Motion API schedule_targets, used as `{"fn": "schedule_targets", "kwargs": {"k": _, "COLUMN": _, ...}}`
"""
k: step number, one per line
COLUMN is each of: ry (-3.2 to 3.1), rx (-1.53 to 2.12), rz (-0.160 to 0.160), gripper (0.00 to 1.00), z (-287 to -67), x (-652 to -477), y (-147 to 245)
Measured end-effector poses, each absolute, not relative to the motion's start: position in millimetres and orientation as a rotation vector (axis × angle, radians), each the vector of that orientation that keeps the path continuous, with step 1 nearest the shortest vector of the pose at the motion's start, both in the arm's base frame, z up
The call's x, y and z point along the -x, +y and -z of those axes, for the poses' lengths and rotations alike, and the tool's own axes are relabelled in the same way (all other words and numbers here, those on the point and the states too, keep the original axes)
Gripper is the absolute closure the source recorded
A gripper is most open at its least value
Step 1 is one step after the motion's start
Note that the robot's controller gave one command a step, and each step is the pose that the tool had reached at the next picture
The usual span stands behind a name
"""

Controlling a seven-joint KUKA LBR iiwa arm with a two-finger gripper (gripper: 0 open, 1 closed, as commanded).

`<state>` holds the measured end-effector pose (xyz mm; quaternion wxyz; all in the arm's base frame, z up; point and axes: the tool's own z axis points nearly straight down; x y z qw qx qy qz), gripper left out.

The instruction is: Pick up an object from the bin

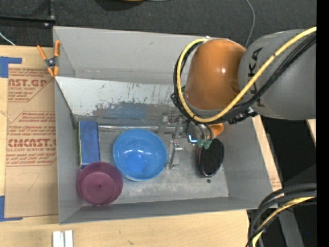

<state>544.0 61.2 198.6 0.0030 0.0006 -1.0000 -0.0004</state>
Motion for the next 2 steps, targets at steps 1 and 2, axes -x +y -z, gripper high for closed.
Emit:
{"fn": "schedule_targets", "kwargs": {"k": 1, "ry": -3.143, "rx": 0.0, "rz": 0.002, "gripper": 0.0, "z": -203, "x": -545.4, "y": 61}}
{"fn": "schedule_targets", "kwargs": {"k": 2, "ry": -3.122, "rx": -0.405, "rz": 0.002, "gripper": 0.0, "z": -155, "x": -554.7, "y": 65}}
